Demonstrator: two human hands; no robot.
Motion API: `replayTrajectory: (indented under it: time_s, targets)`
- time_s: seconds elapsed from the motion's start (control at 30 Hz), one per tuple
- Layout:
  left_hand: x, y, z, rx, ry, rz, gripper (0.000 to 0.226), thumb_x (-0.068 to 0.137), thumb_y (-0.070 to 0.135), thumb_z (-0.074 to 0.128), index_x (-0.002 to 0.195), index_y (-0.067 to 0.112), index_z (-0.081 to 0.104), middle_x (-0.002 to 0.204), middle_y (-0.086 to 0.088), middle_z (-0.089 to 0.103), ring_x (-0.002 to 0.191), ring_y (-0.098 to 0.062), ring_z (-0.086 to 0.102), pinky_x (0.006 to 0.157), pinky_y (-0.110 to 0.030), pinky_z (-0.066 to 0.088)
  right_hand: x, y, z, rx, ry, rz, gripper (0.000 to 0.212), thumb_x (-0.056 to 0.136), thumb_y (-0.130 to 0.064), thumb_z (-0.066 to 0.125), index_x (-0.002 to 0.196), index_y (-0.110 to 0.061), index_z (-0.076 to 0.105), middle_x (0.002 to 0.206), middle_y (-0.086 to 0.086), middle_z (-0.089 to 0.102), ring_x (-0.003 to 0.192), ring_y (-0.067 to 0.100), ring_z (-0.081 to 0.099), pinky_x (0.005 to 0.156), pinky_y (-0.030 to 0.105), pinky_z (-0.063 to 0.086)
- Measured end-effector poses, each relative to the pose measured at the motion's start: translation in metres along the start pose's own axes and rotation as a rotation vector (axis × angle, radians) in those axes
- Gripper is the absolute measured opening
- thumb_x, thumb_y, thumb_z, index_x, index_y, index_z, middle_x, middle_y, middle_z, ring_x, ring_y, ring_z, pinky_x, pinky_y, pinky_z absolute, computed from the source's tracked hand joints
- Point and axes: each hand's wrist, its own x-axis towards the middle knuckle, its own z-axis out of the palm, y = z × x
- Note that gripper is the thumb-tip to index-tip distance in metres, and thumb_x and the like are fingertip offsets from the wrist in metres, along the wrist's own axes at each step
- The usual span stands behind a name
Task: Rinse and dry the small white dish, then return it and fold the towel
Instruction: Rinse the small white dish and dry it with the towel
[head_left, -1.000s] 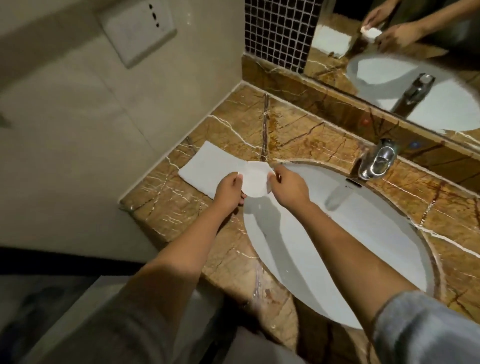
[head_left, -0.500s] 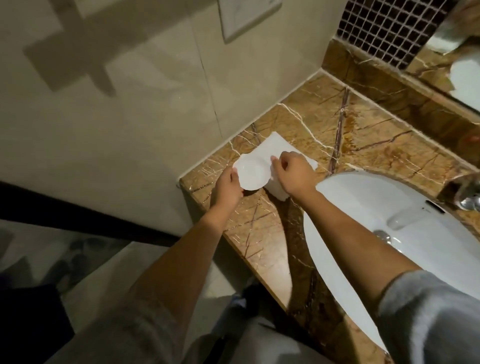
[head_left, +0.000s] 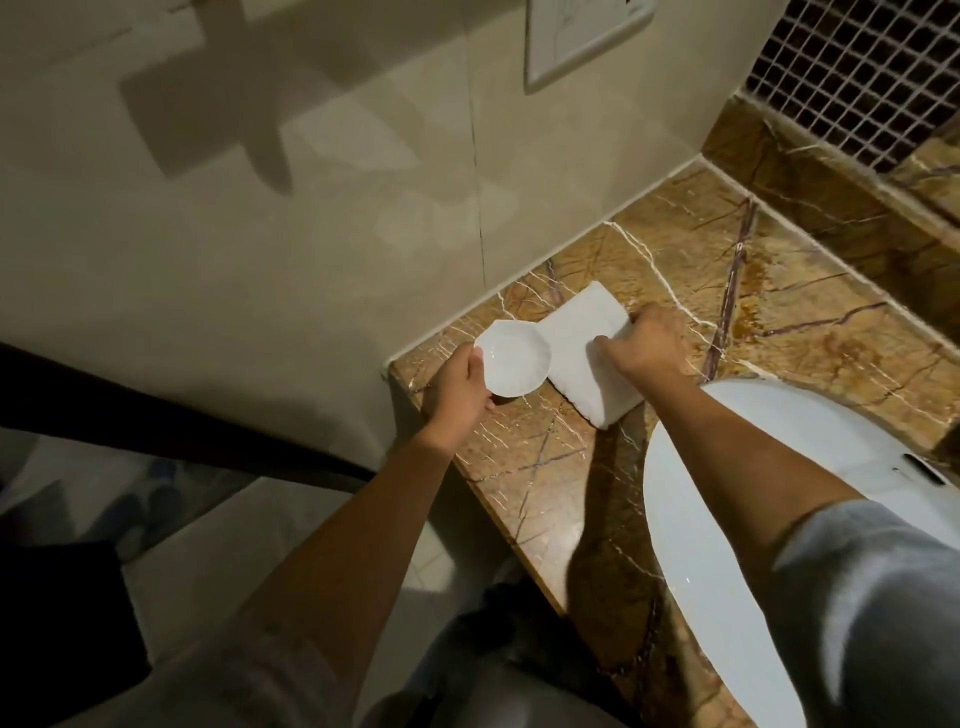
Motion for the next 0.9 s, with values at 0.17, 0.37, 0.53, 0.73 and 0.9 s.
replayTrajectory:
  time_s: [0.17,0.37,0.53,0.73,0.9]
  targets:
    - [0.002,0.000,-0.003,-0.020,0.005,0.003,0.021,0.102,0.033,0.030,0.106,0.029,0.051,0.116,-0.013,0.057,0.061,-0.017,0.060,0.060,-0.036,0.056,-0.003,-0.013,-0.001,-0.052,0.006,-0.018,0.058,0.077,-0.042,0.065,0.118,-0.002,0.056,0.127,0.020,0.051,0.119,0.037,0.046,0.102,0.043,0.038]
    - [0.006,0.001,0.000,-0.074,0.029,-0.032,0.036,0.103,0.031,0.030,0.129,0.015,0.048,0.125,-0.022,0.053,0.099,-0.044,0.064,0.043,-0.016,0.049,-0.039,-0.021,-0.008,-0.180,0.155,-0.371,0.035,0.082,-0.009,0.061,0.113,-0.002,0.046,0.090,0.012,0.061,0.081,0.030,0.062,0.072,0.038,0.045]
    - [0.001,0.003,-0.001,-0.169,0.038,-0.065,0.036,0.103,0.027,0.030,0.133,0.012,0.045,0.130,-0.022,0.049,0.101,-0.041,0.063,0.047,-0.018,0.053,-0.079,-0.013,0.006,-0.253,0.019,-0.576,0.039,0.077,-0.012,0.063,0.110,-0.007,0.044,0.105,0.015,0.058,0.088,0.031,0.059,0.075,0.040,0.048]
    - [-0.006,0.000,-0.003,-0.213,0.064,-0.065,0.035,0.104,0.024,0.029,0.130,0.011,0.047,0.129,-0.021,0.050,0.079,-0.027,0.063,0.039,-0.009,0.045,-0.080,-0.006,0.020,-0.219,-0.030,-0.612,0.059,0.085,-0.052,0.049,0.134,-0.023,0.033,0.118,0.011,0.055,0.104,0.030,0.055,0.087,0.043,0.046]
    - [-0.013,-0.001,-0.007,-0.305,0.031,-0.069,0.034,0.103,0.022,0.031,0.133,0.010,0.045,0.137,-0.019,0.042,0.099,-0.032,0.062,0.048,-0.017,0.057,-0.070,-0.007,0.030,-0.368,-0.014,-0.596,0.060,0.086,-0.051,0.053,0.137,-0.029,0.032,0.146,0.015,0.035,0.134,0.038,0.033,0.106,0.052,0.033]
